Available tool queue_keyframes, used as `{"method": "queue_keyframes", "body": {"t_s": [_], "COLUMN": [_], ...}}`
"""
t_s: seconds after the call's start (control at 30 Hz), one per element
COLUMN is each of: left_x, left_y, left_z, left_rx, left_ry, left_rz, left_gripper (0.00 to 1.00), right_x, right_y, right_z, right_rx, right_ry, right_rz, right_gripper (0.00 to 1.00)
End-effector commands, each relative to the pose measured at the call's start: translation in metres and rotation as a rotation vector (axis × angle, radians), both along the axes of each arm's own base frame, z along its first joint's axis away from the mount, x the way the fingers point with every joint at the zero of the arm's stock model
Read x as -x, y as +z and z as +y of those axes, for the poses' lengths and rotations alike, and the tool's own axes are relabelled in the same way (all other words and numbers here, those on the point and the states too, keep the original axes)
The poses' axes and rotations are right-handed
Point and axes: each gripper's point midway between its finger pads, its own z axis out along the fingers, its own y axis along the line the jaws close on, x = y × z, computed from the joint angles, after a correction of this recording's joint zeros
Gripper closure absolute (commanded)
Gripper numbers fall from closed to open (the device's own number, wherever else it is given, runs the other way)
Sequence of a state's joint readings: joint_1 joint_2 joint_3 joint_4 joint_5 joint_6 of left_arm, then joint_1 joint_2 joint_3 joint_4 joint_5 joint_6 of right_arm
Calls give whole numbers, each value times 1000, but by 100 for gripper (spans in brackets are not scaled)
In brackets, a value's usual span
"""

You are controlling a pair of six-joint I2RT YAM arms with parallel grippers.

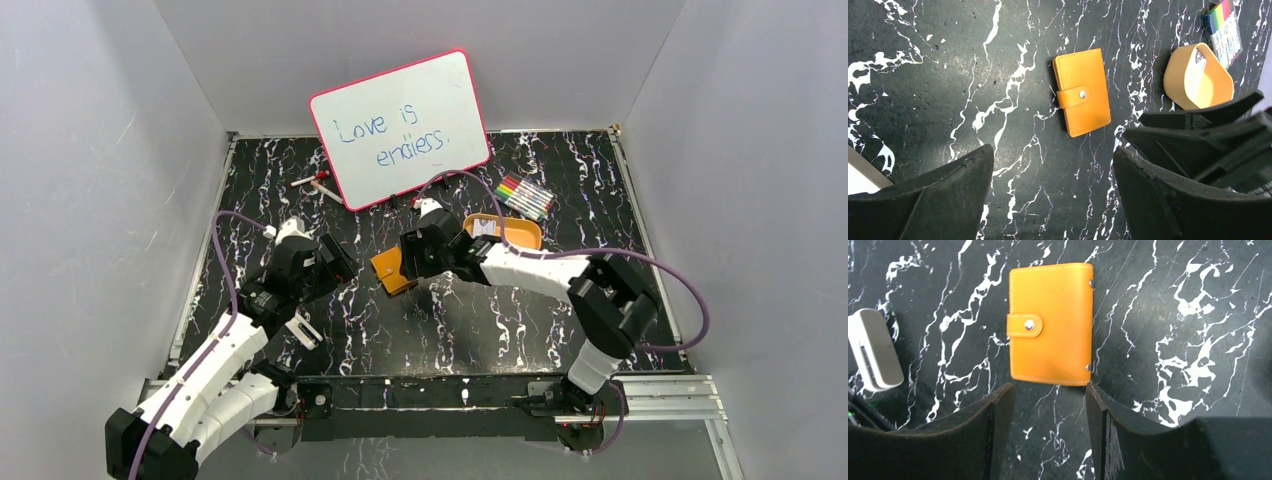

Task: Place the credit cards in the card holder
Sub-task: Move the card holder to the center of the board.

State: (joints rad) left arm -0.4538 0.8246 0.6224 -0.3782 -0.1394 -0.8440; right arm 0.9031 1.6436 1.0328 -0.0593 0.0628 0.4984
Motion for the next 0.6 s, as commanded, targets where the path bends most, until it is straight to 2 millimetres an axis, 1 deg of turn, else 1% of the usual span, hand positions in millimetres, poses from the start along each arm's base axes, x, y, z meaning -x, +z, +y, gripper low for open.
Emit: {"method": "queue_keyframes", "body": {"t_s": [0.0,0.1,0.23,0.27,0.4,0.57], "left_x": [0,0,0,0,-1,-2], "left_y": [12,12,10,9,6,2], "left_z": [3,3,3,3,2,0], "left_rx": [-15,-25,-31,-31,-35,-37], "left_ry": [-4,-11,-17,-19,-28,-37], "left_rz": [-20,-22,-22,-21,-23,-21], "left_gripper": [15,15,15,15,15,15], "right_x": [-30,-38,-43,-41,-40,-32], "right_y": [14,5,-5,-14,-28,-39], "right_z": [18,21,28,26,26,24], "right_rx": [-70,-53,-25,4,48,73], "right_ry": [-41,-44,-18,-9,24,70], "right_rz": [-33,-34,-33,-12,2,23], "right_gripper": [37,36,34,34,34,40]}}
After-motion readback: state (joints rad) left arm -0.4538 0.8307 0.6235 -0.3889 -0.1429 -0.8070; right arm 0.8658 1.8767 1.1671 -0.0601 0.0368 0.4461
